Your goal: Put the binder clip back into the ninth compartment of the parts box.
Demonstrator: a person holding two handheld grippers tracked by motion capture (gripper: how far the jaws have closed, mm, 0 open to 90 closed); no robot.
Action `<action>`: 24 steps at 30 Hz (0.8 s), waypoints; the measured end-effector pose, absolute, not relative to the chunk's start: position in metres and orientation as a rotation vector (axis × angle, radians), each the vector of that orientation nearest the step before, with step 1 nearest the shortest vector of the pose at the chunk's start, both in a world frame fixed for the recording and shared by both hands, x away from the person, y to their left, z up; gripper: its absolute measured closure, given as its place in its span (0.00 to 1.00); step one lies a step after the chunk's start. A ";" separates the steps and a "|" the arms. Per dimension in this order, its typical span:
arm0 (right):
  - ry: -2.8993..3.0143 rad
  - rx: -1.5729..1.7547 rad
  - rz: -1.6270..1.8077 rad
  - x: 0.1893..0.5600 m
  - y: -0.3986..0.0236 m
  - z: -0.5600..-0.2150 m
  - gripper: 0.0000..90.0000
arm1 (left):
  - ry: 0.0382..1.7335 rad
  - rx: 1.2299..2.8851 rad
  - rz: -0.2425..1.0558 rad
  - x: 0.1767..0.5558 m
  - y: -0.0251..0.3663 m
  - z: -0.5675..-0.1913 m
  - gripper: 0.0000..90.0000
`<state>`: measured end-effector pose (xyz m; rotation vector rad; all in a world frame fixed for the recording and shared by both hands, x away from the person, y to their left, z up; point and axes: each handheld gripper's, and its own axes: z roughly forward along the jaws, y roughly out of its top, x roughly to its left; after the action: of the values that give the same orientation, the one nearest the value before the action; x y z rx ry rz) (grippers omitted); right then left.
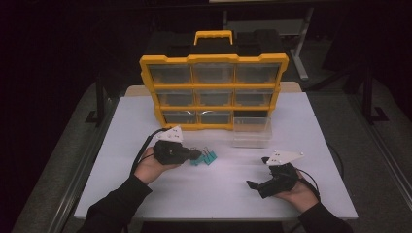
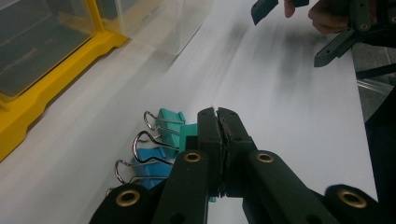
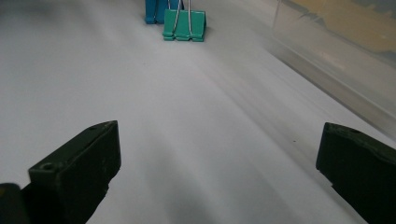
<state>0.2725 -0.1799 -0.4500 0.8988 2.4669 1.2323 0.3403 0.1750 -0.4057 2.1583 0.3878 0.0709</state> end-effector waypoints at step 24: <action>2.460 0.891 1.240 0.272 -0.181 -0.449 0.00 | 0.303 2.114 0.069 0.359 0.146 -0.372 0.99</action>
<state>0.2724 -0.1806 -0.4494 0.8914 2.4599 1.2399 0.3594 0.1459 -0.3721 2.1143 0.3027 0.0686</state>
